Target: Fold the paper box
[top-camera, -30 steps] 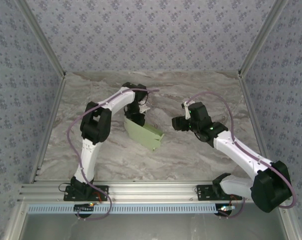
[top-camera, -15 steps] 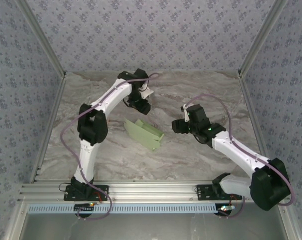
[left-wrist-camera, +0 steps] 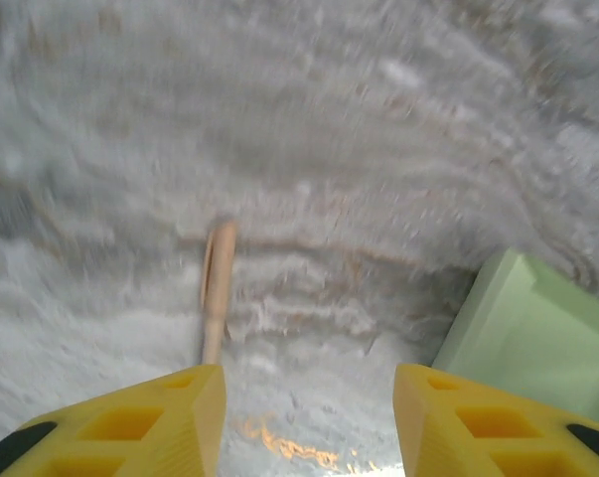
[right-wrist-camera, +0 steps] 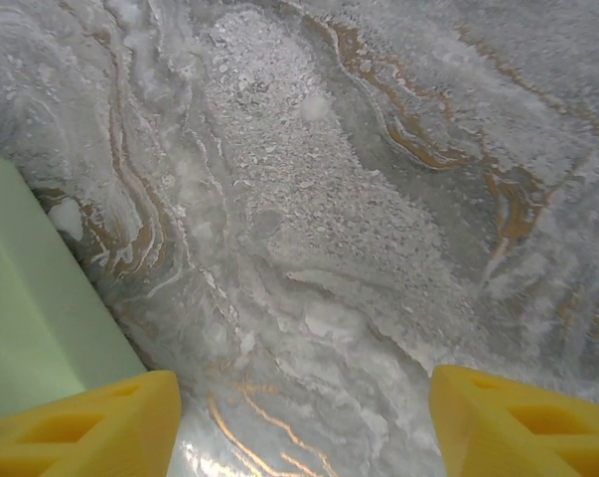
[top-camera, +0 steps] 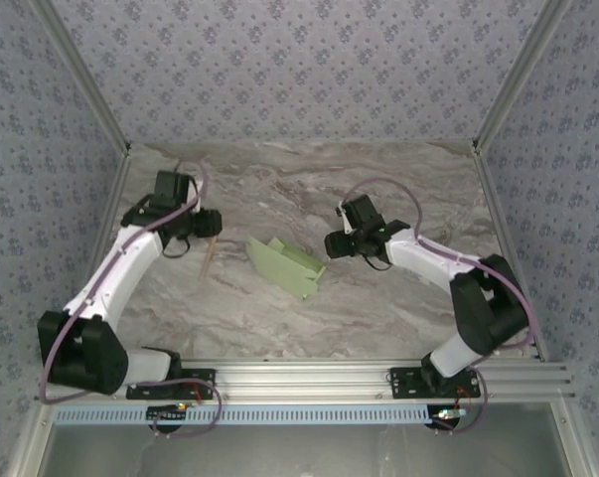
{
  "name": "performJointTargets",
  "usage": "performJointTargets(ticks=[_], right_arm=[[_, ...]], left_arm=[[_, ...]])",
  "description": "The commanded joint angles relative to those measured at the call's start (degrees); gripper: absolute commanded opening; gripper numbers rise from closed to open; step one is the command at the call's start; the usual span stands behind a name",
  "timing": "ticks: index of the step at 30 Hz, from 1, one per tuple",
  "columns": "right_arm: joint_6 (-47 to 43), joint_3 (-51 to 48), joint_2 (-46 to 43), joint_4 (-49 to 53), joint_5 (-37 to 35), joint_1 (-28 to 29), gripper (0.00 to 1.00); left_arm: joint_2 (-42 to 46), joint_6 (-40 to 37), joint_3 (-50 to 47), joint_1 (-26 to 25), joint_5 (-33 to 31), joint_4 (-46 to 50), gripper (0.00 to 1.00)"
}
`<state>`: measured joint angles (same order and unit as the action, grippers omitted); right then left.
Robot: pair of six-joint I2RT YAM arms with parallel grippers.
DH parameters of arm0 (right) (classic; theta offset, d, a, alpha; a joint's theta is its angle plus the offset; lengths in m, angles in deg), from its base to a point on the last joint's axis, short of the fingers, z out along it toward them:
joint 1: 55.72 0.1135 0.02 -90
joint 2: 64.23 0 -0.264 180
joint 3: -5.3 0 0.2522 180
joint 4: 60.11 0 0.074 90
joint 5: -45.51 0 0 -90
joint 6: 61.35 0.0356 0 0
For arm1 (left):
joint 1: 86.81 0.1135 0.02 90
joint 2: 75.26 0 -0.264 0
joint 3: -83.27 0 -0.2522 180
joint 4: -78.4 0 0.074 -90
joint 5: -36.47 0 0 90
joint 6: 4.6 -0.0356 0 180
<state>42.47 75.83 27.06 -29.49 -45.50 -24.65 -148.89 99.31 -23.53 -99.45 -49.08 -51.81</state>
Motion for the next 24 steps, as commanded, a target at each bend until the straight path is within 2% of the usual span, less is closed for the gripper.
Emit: performJointTargets(ticks=[1, 5, 9, 18, 24], right_arm=[[-1.3, 4.0, 4.4, 3.9, -0.3, 0.8, 0.67], [-2.9, 6.4, 8.4, 6.9, -1.5, 3.2, 0.65], [-3.0, 5.1, 8.6, 8.0, -0.8, 4.8, 0.64], [1.3, -1.2, 4.7, 3.5, 6.9, 10.0, 0.64], [3.8, -3.5, 1.6, 0.6, 8.5, 12.0, 0.64]], left_arm=[[3.5, 8.1, -8.8, -0.2, 1.1, -6.6, 0.46], [6.6, 11.9, -17.0, -0.7, 6.0, -10.5, 0.45], [7.7, 13.1, -21.4, -1.3, 6.8, -11.3, 0.44], [6.8, 13.7, -23.7, -1.5, 3.7, -13.9, 0.44], [5.6, 13.6, -23.7, -1.6, 2.7, -14.8, 0.44]])
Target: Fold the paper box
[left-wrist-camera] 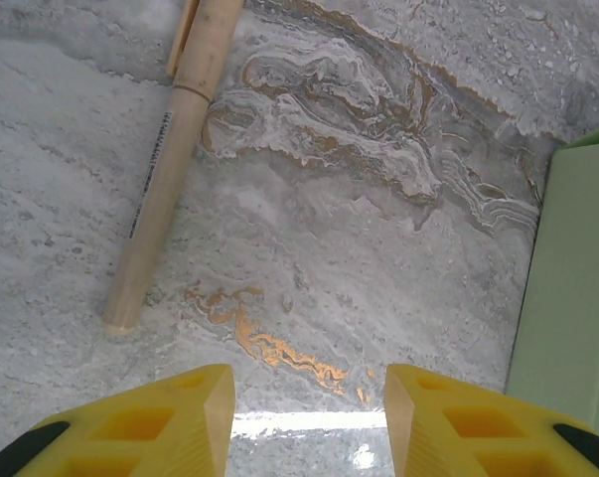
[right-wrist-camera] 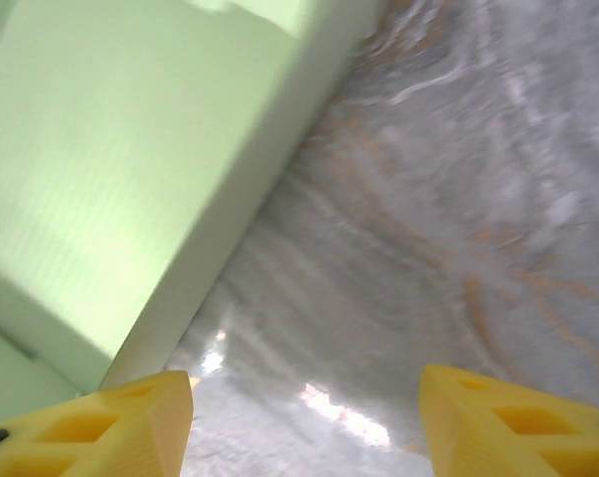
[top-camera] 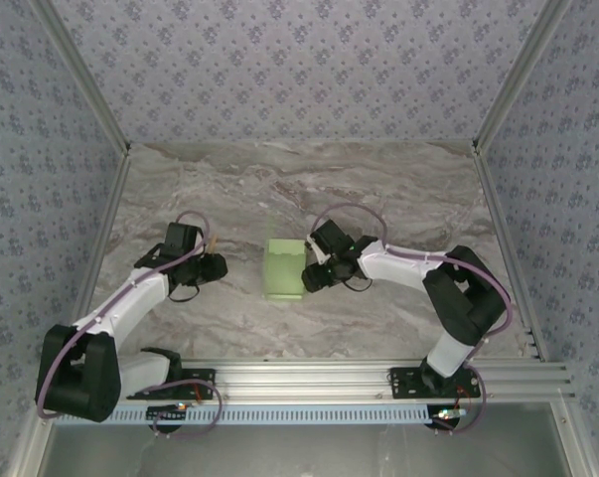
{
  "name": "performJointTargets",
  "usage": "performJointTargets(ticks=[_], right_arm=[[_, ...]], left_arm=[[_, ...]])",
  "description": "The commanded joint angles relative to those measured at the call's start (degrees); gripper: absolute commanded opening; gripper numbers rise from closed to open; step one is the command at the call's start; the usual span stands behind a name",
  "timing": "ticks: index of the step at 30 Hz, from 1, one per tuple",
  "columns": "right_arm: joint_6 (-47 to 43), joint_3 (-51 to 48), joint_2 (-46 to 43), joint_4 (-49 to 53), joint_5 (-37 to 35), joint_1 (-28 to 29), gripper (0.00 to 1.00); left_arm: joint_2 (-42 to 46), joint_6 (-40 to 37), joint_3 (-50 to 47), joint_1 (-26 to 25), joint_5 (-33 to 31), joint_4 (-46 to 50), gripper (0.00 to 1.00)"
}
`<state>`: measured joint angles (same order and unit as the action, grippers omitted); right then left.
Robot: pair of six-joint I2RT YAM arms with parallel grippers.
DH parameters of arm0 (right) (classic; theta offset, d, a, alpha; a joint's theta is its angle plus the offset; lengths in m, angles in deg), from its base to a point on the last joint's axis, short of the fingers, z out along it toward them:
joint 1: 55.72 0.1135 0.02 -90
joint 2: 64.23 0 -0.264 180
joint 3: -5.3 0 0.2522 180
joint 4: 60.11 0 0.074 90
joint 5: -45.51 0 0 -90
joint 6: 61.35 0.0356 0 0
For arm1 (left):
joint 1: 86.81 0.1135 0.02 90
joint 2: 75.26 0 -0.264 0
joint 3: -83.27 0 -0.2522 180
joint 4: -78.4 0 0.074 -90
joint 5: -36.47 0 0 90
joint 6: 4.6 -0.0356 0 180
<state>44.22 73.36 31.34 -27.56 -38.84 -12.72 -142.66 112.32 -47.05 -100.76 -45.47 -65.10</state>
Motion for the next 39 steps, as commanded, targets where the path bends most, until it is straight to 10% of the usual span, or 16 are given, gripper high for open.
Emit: performJointTargets(ticks=[1, 17, 25, 39], right_arm=[[2.0, -1.3, -3.3, -1.0, 1.2, 0.0, 0.64], [1.2, -0.1, -1.4, -9.4, 18.2, -7.6, 0.61], [5.1, -1.6, 2.6, -16.7, 18.5, -7.6, 0.36], [3.0, -0.2, 3.1, -8.4, -4.8, -0.5, 0.15]], left_arm=[[-0.9, 0.5, -0.2, -0.3, -0.7, -1.6, 0.44], [-1.5, -0.7, 0.3, -2.1, -1.2, -2.3, 0.44], [-1.8, -1.2, -1.1, -2.1, -1.1, -3.0, 0.44], [-1.7, -0.9, -3.0, -2.3, 0.5, -5.4, 0.44]])
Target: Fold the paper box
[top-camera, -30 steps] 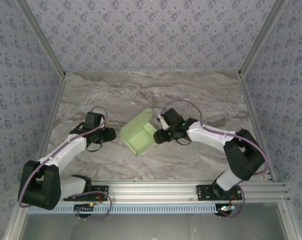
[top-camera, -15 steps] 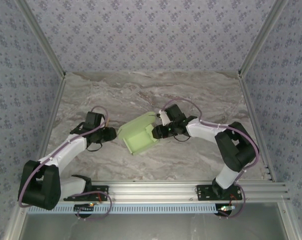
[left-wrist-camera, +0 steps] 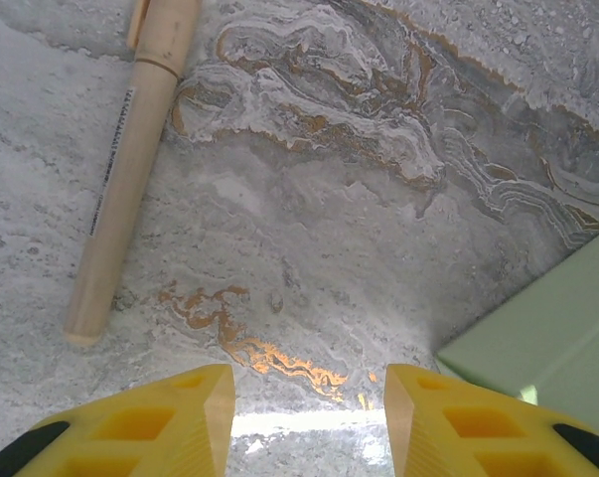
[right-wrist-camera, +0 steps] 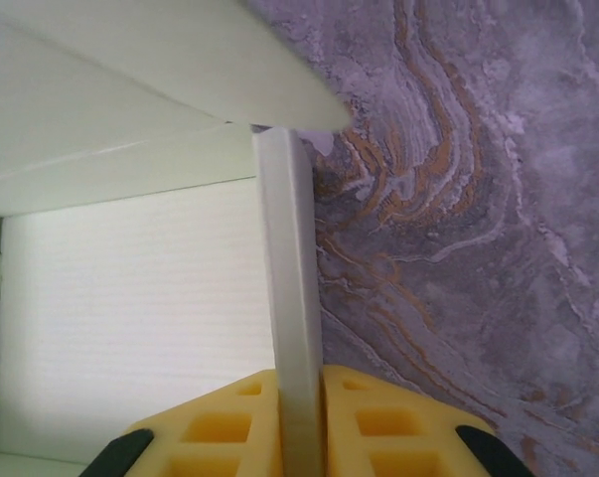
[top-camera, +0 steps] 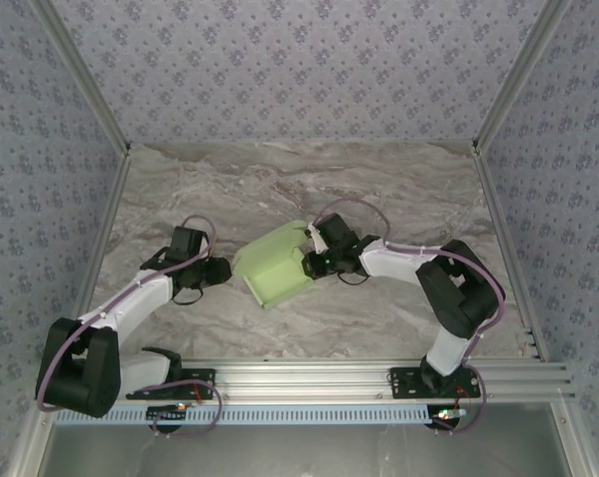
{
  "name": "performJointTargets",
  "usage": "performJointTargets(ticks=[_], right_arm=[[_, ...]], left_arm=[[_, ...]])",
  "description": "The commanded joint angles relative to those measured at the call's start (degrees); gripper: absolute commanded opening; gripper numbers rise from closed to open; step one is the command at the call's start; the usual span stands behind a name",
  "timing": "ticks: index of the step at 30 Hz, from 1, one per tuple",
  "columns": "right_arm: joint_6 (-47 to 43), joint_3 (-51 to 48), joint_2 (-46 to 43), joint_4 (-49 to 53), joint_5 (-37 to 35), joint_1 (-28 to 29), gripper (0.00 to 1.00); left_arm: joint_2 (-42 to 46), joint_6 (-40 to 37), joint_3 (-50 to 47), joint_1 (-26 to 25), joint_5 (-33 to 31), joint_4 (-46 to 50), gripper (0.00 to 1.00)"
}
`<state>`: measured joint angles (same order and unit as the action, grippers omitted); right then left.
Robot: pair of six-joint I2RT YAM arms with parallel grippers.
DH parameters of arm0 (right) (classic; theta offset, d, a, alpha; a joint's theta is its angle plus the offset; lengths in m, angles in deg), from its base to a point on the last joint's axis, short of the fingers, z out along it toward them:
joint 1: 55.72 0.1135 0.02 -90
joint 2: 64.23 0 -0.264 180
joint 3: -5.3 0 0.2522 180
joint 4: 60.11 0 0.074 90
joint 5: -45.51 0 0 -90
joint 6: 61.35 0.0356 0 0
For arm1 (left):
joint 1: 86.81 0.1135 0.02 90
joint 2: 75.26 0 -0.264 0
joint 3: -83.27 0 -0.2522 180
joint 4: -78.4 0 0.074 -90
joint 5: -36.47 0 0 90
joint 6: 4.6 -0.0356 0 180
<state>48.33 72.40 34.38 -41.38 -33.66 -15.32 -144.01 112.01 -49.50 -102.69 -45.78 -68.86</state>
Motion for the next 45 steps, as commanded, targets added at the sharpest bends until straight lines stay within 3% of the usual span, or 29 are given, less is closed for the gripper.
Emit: performJointTargets(ticks=[1, 9, 18, 23, 31, 39, 45], right_arm=[[-1.3, 1.2, 0.2, 6.5, -12.9, 2.9, 0.14], [-0.1, 6.5, 3.7, 17.7, -31.3, 8.0, 0.11], [1.3, 7.9, 6.0, 20.3, -36.4, 8.8, 0.11], [1.4, 7.5, 4.4, 19.2, -33.5, 7.9, 0.17], [4.2, 3.6, -1.9, 11.3, -21.1, 4.0, 0.31], [5.5, 1.5, -5.3, 8.0, -14.5, 1.8, 0.5], [3.6, -0.7, -8.6, 5.9, -9.6, -0.9, 0.54]], left_arm=[[-0.3, -0.6, -0.6, -0.4, 0.7, -1.7, 0.44], [-0.1, -0.7, -1.0, -0.4, 0.9, -2.0, 0.43], [-0.9, -0.9, -0.7, -0.8, 1.1, -2.3, 0.43], [-0.9, -0.9, -0.5, -0.9, 1.0, -2.1, 0.43], [-1.4, -1.1, -0.2, -1.2, 1.0, -2.3, 0.43], [-2.7, -1.5, 0.7, -1.5, 1.1, -2.5, 0.43], [-3.3, -1.5, 1.5, -2.1, 1.1, -2.7, 0.43]])
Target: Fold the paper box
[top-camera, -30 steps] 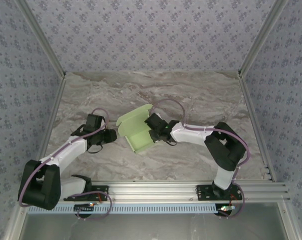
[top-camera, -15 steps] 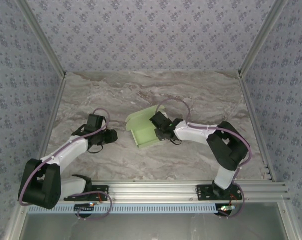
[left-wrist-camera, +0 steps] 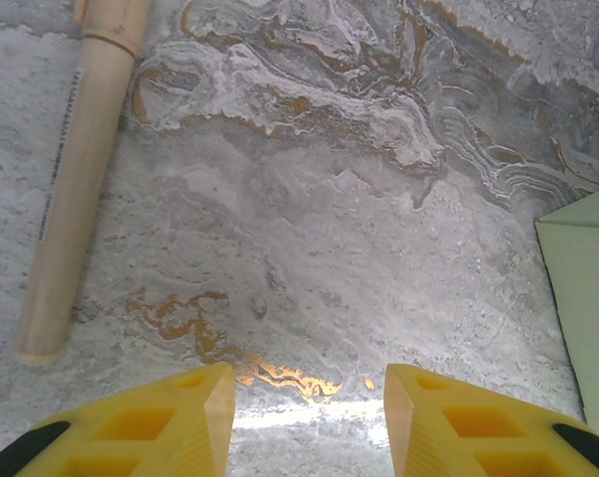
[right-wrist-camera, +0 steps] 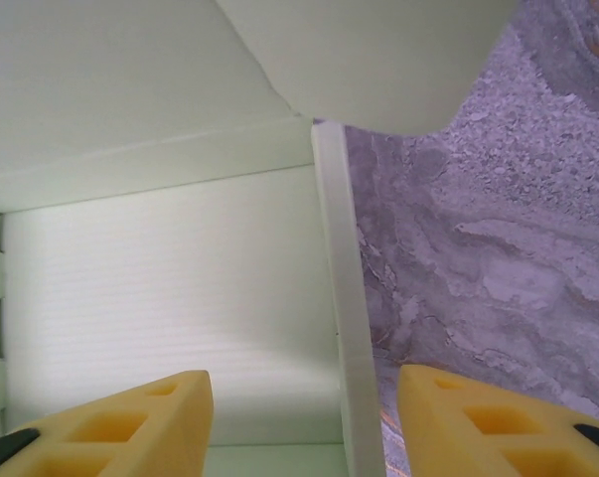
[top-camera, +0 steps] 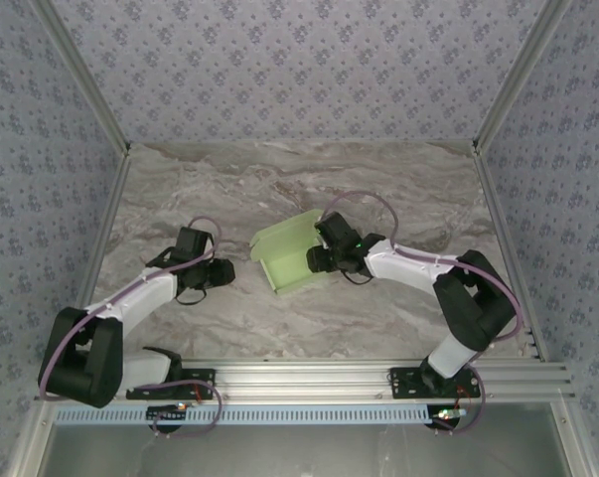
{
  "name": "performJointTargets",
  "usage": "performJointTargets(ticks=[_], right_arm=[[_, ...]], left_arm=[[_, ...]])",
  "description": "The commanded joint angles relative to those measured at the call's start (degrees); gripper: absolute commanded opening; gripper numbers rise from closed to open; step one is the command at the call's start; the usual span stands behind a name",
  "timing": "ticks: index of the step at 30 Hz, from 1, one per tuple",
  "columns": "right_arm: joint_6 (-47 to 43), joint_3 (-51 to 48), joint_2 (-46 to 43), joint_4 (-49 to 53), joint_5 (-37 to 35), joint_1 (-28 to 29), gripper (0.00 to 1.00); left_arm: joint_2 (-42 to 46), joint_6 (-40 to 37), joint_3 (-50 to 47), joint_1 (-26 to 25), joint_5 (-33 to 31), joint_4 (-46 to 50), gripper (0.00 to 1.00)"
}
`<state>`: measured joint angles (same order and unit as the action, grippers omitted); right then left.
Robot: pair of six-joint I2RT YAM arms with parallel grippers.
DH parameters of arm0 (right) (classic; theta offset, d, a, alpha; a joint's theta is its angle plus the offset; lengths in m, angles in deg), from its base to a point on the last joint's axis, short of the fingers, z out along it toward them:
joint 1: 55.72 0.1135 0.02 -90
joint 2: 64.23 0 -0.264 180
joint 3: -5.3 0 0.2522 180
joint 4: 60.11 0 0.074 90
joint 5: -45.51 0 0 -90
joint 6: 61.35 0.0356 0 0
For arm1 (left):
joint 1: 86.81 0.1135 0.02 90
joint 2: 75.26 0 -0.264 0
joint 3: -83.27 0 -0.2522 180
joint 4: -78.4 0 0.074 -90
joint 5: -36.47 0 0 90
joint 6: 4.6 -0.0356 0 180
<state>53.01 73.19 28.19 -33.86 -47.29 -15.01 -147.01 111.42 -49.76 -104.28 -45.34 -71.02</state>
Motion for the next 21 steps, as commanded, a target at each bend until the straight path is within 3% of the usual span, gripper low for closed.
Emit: performJointTargets(ticks=[1, 5, 11, 15, 21], right_arm=[[-1.4, -1.9, -2.7, -2.0, 5.3, -1.7, 0.54], [-2.2, -3.7, -3.4, -3.1, 9.0, -4.2, 0.52], [-4.5, -5.4, -2.3, -7.7, 19.1, -8.4, 0.41], [-4.6, -6.7, -1.8, -10.3, 22.5, -10.6, 0.34], [-5.3, -6.2, 0.1, -11.0, 23.5, -11.1, 0.31]], left_arm=[[-0.4, -0.9, 1.8, -0.6, 0.7, -0.5, 0.43], [-0.9, -1.0, 2.0, -0.8, 0.7, -0.6, 0.43], [-0.8, -1.1, 2.0, -0.9, 0.7, -0.5, 0.43], [-0.5, -1.1, 1.8, -0.9, 0.5, -0.3, 0.43], [-0.5, -1.4, 1.8, -0.9, 0.3, -0.3, 0.43]])
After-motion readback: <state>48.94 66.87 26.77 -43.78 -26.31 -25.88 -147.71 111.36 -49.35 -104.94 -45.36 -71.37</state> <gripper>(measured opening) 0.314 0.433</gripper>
